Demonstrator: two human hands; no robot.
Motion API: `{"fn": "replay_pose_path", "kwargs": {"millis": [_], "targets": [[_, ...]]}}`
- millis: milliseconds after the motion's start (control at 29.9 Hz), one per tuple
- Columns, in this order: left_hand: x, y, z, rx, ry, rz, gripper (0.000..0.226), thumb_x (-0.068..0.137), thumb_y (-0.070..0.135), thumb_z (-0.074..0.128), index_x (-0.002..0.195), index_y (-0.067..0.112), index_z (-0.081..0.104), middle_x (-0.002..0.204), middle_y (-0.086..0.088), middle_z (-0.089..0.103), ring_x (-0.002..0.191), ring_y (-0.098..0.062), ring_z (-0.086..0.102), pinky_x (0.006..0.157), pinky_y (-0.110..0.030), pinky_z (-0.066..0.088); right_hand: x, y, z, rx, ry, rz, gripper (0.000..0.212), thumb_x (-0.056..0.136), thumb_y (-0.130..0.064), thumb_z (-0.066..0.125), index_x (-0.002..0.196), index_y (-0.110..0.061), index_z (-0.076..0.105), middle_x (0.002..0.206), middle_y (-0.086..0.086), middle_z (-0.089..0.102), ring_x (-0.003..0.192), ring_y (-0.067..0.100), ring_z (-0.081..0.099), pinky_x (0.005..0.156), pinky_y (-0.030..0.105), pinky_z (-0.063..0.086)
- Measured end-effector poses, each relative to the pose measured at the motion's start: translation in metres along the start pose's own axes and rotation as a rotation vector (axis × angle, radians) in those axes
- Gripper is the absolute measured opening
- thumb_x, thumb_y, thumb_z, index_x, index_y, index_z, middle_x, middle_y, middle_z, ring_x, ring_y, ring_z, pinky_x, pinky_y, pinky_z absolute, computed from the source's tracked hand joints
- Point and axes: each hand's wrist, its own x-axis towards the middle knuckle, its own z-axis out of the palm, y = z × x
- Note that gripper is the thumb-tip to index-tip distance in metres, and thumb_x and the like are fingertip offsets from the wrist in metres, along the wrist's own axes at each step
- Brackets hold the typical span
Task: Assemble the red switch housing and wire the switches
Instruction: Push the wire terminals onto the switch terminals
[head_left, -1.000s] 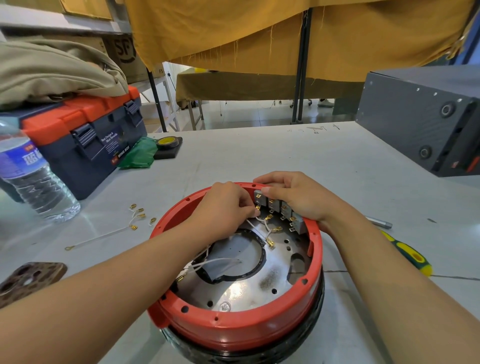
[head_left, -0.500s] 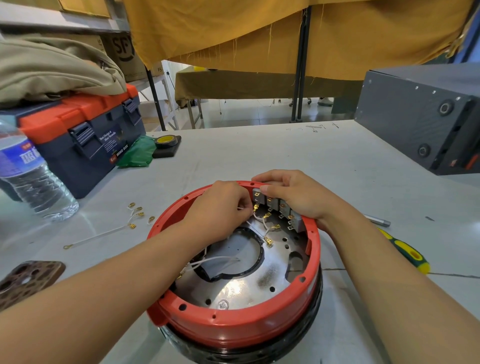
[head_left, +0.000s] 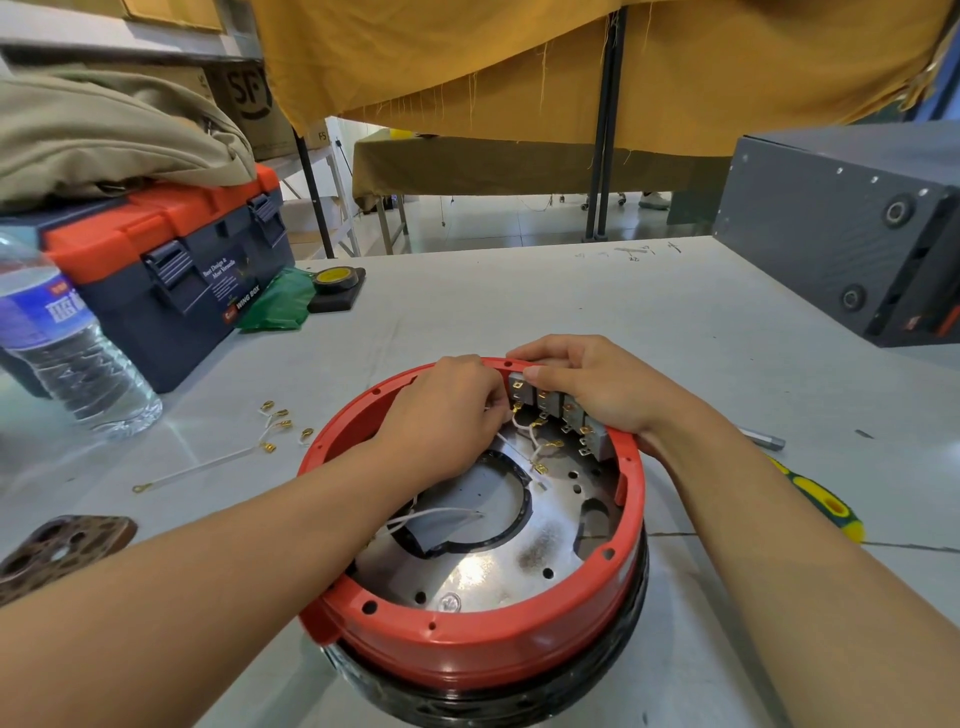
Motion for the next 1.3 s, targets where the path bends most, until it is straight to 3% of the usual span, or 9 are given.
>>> {"fn": "replay_pose_path", "kwargs": {"millis": [167,334,468,635,802,936,1070,1304], "targets": [[0.000,0.001,0.000,-0.007,0.000,0.001,0.013,0.088,0.020,0.057,0.083,0.017,0.069,0.091,-0.001,0.062,0.083,-0.023,0.058,0.074,-0.042,0.050,0.001,0.002,0.000,0.017,0.002,0.007,0.019,0.093,-0.009,0.056,0.106,-0.018,0.066,0.102,0.006,0.072,0.103,0.021,0.065,0.101,0.036,0.045],[-0.001,0.001,-0.001,-0.004,0.008,-0.001,0.013,0.087,0.021,0.057,0.084,0.018,0.069,0.093,-0.002,0.062,0.084,-0.023,0.058,0.075,-0.043,0.050,0.002,0.001,0.000,-0.008,-0.002,-0.002,0.019,0.093,-0.011,0.056,0.108,-0.018,0.066,0.102,0.003,0.072,0.101,0.014,0.065,0.098,0.028,0.044],[0.000,0.000,0.000,-0.001,0.012,0.005,0.012,0.087,0.019,0.058,0.084,0.017,0.070,0.090,-0.001,0.062,0.082,-0.022,0.058,0.075,-0.042,0.051,0.001,0.001,0.001,0.000,0.014,0.005,0.019,0.093,-0.011,0.057,0.107,-0.019,0.066,0.102,0.003,0.072,0.104,0.019,0.064,0.099,0.030,0.045],[0.003,-0.002,-0.002,-0.058,-0.001,0.013,0.009,0.083,0.015,0.063,0.082,0.016,0.071,0.085,-0.003,0.065,0.077,-0.017,0.058,0.074,-0.035,0.049,-0.002,0.000,0.002,0.010,0.039,0.026,0.022,0.091,-0.009,0.056,0.102,-0.023,0.068,0.106,0.006,0.070,0.106,0.024,0.063,0.102,0.043,0.044],[0.002,-0.005,-0.004,-0.093,0.022,0.010,0.007,0.081,0.016,0.066,0.075,0.021,0.068,0.079,0.006,0.058,0.070,-0.006,0.050,0.061,-0.015,0.037,-0.005,-0.003,0.003,0.003,0.085,0.048,0.020,0.088,-0.008,0.058,0.097,-0.024,0.067,0.097,0.002,0.071,0.097,0.022,0.065,0.100,0.044,0.046],[0.003,0.000,-0.009,-0.158,0.006,0.005,0.008,0.079,0.018,0.068,0.073,0.023,0.069,0.072,0.012,0.055,0.065,-0.002,0.049,0.056,-0.008,0.034,-0.006,-0.004,0.004,-0.048,0.148,0.053,0.014,0.086,-0.010,0.062,0.091,-0.022,0.067,0.091,0.002,0.072,0.093,0.022,0.066,0.097,0.046,0.048],[0.002,0.007,-0.014,-0.171,-0.100,0.032,0.007,0.080,0.017,0.068,0.081,0.018,0.075,0.069,0.007,0.062,0.059,-0.003,0.050,0.055,-0.006,0.038,-0.011,-0.006,0.005,-0.066,0.194,0.074,0.012,0.085,-0.012,0.064,0.095,-0.018,0.069,0.096,0.007,0.071,0.095,0.025,0.066,0.095,0.046,0.048],[0.006,0.015,-0.014,-0.101,-0.126,0.026,0.012,0.084,0.025,0.065,0.081,0.019,0.075,0.056,0.014,0.050,0.051,-0.004,0.044,0.044,-0.011,0.033,-0.017,-0.009,0.009,-0.060,0.248,0.097,0.014,0.088,-0.014,0.062,0.101,-0.015,0.068,0.099,0.006,0.071,0.096,0.023,0.066,0.094,0.043,0.049]]}}
